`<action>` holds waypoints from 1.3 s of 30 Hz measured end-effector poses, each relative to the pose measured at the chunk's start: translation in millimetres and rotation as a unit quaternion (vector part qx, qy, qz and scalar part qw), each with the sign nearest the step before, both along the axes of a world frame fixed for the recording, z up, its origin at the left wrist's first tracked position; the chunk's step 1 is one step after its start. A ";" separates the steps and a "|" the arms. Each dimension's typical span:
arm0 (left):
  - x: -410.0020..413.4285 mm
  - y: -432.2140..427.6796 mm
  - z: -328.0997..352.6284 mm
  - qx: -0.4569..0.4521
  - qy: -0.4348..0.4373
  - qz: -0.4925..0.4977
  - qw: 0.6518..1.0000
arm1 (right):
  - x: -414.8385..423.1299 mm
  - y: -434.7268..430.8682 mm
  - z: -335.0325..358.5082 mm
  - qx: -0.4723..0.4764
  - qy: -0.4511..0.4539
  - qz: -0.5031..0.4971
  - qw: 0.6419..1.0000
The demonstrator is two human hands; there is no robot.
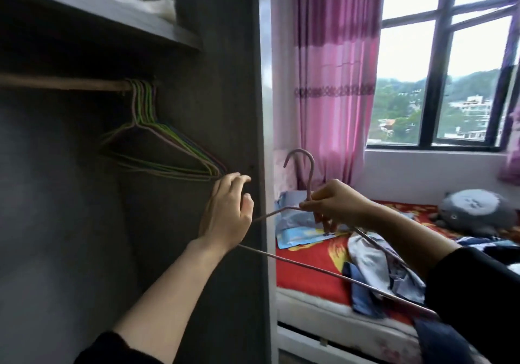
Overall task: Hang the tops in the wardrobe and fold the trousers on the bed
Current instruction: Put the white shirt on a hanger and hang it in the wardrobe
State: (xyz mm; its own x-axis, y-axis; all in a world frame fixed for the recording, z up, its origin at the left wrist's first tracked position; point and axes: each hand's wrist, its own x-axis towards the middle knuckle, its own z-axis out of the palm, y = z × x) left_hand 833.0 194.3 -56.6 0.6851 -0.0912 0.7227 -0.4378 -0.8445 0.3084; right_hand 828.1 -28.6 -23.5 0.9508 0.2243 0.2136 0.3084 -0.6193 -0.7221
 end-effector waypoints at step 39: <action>238.8 -924.4 -195.8 0.079 0.290 -0.353 0.886 | 76.0 -839.3 -178.1 -0.022 0.185 -0.463 0.867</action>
State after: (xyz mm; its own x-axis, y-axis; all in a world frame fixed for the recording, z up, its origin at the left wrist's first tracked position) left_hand 1071.8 -730.1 -252.4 0.6692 -0.7133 0.2084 -0.6812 -0.4767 0.5557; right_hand 904.1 -867.9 -201.6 0.7291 -0.6712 -0.1337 -0.5829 -0.5066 -0.6353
